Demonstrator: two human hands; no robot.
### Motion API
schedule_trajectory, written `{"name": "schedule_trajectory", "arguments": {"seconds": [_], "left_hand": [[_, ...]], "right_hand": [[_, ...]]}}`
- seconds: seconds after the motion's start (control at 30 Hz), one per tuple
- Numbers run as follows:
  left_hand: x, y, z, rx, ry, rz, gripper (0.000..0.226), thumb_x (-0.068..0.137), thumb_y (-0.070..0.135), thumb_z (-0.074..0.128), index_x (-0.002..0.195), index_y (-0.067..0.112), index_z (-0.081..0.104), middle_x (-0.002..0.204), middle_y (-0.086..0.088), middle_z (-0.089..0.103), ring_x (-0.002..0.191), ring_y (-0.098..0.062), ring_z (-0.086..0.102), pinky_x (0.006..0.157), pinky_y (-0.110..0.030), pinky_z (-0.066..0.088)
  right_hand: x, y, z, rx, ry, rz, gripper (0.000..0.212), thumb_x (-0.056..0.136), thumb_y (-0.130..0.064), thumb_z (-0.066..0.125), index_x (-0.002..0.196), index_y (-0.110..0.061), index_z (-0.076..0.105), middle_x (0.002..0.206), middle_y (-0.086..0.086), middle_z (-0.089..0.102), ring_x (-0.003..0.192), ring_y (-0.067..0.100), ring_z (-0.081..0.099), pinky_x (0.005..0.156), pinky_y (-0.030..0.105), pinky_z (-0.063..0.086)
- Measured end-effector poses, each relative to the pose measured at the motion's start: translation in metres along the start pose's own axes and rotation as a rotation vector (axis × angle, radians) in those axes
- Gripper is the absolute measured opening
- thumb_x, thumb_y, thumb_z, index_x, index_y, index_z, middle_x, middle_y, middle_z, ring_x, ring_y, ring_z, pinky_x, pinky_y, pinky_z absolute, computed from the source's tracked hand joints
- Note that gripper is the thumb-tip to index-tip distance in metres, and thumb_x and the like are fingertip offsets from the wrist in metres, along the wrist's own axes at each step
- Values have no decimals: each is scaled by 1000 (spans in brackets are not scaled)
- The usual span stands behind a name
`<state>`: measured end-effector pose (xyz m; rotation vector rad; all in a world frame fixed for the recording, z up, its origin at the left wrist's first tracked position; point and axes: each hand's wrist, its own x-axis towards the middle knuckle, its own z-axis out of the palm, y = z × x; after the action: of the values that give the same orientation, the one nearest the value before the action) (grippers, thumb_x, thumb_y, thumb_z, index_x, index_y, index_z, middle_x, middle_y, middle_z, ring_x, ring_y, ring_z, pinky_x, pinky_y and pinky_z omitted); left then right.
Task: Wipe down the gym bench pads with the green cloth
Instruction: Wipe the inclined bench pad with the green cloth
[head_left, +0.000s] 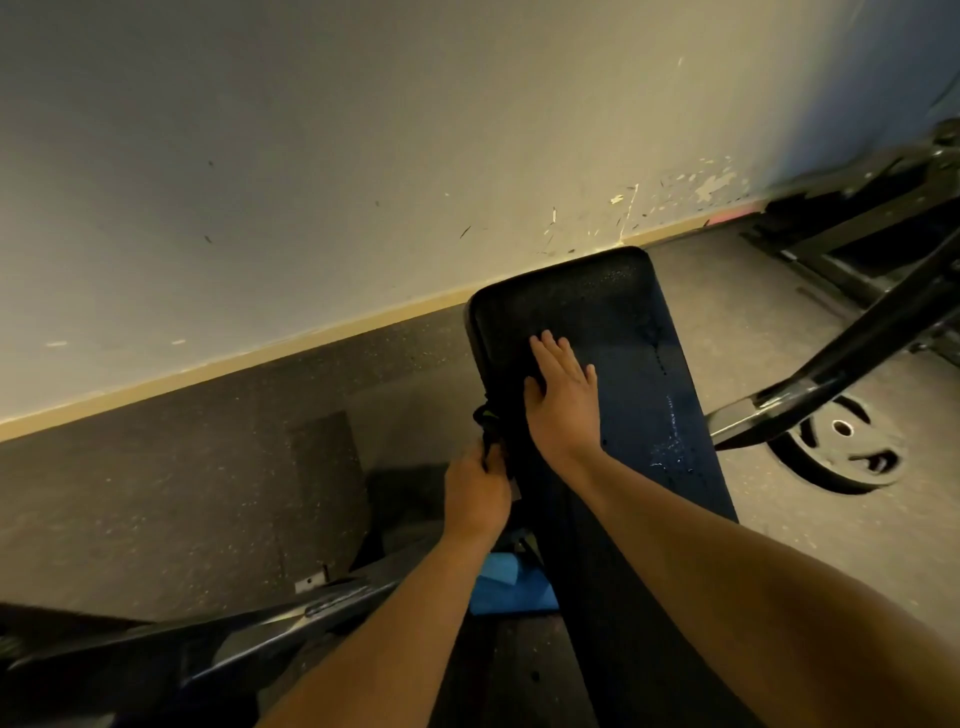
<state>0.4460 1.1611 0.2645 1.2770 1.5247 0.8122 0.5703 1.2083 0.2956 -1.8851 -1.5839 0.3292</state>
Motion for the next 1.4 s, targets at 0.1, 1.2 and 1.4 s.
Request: {"name": "schedule_trajectory", "arguments": {"seconds": [0.1, 1.2, 1.4], "left_hand": [[8, 10, -16, 100, 148, 60, 15, 104, 22, 48, 96, 15, 57, 120, 6, 39, 116, -19, 40, 98, -34, 37], [28, 18, 15, 72, 55, 272, 51, 95, 24, 66, 134, 49, 45, 138, 6, 54, 127, -13, 55, 105, -48, 50], [29, 17, 20, 34, 36, 254, 62, 96, 29, 65, 148, 44, 35, 144, 10, 49, 131, -9, 51, 106, -45, 49]], "right_hand": [[-9, -15, -9, 107, 39, 16, 49, 101, -33, 51, 148, -26, 41, 147, -7, 42, 139, 13, 35, 115, 34, 32], [32, 22, -39, 40, -189, -503, 58, 81, 17, 58, 126, -17, 67, 131, 5, 61, 122, 21, 48, 105, 27, 41], [37, 18, -30, 144, 141, -101, 61, 87, 12, 53, 137, -21, 58, 132, -4, 58, 113, 5, 39, 93, 5, 31]]}}
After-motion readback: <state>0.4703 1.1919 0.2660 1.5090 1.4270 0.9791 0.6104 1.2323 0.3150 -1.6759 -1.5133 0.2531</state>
